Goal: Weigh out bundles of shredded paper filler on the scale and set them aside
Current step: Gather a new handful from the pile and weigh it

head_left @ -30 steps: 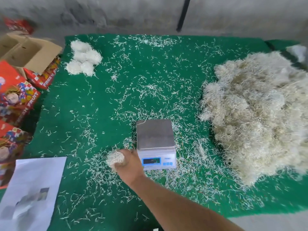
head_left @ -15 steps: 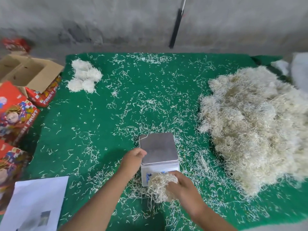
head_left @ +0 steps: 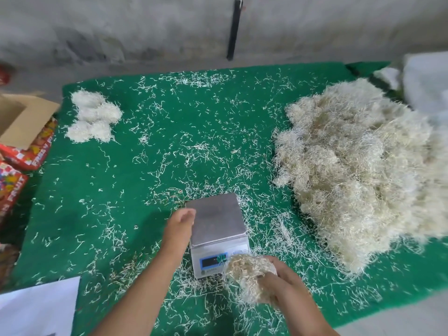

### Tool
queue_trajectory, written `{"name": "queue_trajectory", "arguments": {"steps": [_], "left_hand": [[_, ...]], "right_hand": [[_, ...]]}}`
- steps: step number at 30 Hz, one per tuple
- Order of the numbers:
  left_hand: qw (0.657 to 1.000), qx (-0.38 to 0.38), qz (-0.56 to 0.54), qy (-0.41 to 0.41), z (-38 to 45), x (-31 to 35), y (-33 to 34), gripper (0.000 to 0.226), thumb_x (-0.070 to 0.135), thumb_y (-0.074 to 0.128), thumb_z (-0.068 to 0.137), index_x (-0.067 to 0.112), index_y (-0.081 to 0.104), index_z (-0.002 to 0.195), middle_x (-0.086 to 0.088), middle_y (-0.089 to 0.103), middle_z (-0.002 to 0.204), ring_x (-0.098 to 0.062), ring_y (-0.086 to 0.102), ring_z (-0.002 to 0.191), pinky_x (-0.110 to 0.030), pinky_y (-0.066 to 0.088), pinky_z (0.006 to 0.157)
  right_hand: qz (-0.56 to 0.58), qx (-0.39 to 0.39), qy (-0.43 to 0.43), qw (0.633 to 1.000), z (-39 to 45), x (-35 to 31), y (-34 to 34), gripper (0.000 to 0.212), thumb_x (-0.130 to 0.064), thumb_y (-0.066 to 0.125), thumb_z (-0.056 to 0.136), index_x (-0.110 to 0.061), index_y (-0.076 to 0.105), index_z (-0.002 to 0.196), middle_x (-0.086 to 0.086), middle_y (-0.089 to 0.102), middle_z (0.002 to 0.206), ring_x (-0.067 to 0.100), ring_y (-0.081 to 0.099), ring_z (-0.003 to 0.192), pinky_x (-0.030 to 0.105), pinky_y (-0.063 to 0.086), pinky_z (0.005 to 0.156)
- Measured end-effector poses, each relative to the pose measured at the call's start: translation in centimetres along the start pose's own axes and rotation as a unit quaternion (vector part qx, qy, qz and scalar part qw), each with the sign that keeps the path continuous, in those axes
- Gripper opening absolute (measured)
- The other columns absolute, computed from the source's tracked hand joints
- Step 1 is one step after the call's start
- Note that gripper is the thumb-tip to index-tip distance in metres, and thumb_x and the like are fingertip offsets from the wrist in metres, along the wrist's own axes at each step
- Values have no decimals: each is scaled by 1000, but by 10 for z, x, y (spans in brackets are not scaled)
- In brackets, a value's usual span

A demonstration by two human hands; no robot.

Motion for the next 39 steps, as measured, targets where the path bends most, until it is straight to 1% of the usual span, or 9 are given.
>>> {"name": "queue_trajectory", "arguments": {"steps": [5, 8, 11, 14, 18, 24, 30, 36, 39], "left_hand": [[897, -212, -314, -226, -128, 2, 67, 61, 66, 59, 94, 12, 73, 121, -15, 74, 122, -36, 72, 111, -58, 57, 90], [894, -112, -396, -180, -154, 26, 67, 47, 58, 69, 90, 19, 79, 113, -10, 78, 112, -26, 77, 94, -46, 57, 81], [883, -9, -442, -158, -160, 42, 55, 37, 43, 65, 99, 11, 74, 115, -9, 79, 99, -24, 78, 86, -42, 55, 82], [904, 111, -388, -138, -165, 43, 36, 21, 25, 63, 100, 9, 74, 110, -8, 80, 89, -21, 78, 75, -35, 56, 68], [915, 224, -332, -36, -186, 47, 26, 36, 4, 47, 96, 24, 75, 106, -12, 74, 89, -22, 72, 71, -35, 57, 59], [968, 168, -7, 187, -230, 84, 104, 46, 14, 43, 80, 39, 74, 103, 21, 72, 116, 3, 65, 109, -16, 50, 89], [851, 134, 432, 268, -246, 99, 190, 59, 58, 32, 98, 36, 45, 152, 10, 35, 164, -17, 18, 157, -48, 15, 127], [843, 148, 454, 247, -250, 113, 216, 60, 40, 14, 105, 27, 63, 138, 1, 48, 158, -24, 24, 156, -60, 16, 126], [827, 173, 469, 258, -245, 128, 223, 66, 36, 5, 103, 24, 41, 156, -4, 29, 168, -27, 15, 159, -59, 18, 124]], "right_hand": [[-85, -121, -119, 982, -15, -64, 17, 40, -21, 73, 88, -53, 69, 113, -9, 77, 107, 13, 76, 95, 29, 63, 80], [-213, -105, -240, 941, -20, -88, 30, 48, 8, 74, 83, -32, 77, 109, -2, 75, 96, 14, 72, 78, 28, 58, 63], [-358, -86, -385, 846, -31, -100, 49, 38, -2, 80, 78, -29, 76, 105, -10, 72, 93, 4, 58, 81, 24, 49, 75], [-242, -147, -338, 897, -37, -98, 50, 57, -30, 81, 88, -46, 63, 140, -26, 65, 133, -9, 56, 117, 10, 44, 95], [64, -208, -119, 969, -44, -81, 34, 43, -64, 70, 92, -51, 65, 132, -21, 67, 134, -4, 64, 119, 27, 53, 95], [434, -343, 197, 810, -50, -52, 13, 73, -69, 53, 99, -10, 67, 140, 14, 69, 129, 31, 64, 125, 44, 39, 120], [434, -328, 180, 820, -36, -47, -48, 88, -79, 50, 93, -12, 57, 151, 9, 57, 149, 28, 53, 140, 43, 30, 126], [409, -302, 125, 852, -43, -39, -80, 83, -83, 45, 94, -19, 65, 145, 4, 61, 149, 27, 59, 138, 47, 40, 120], [407, -306, 73, 858, -46, -46, -93, 73, -85, 50, 91, -29, 76, 130, 3, 69, 141, 23, 67, 129, 46, 47, 113]]}}
Point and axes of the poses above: each hand's wrist, its own z-axis towards the middle knuckle, its own y-axis out of the palm, x = y × z, the point moved 6 cm from there along z, towards the middle knuckle
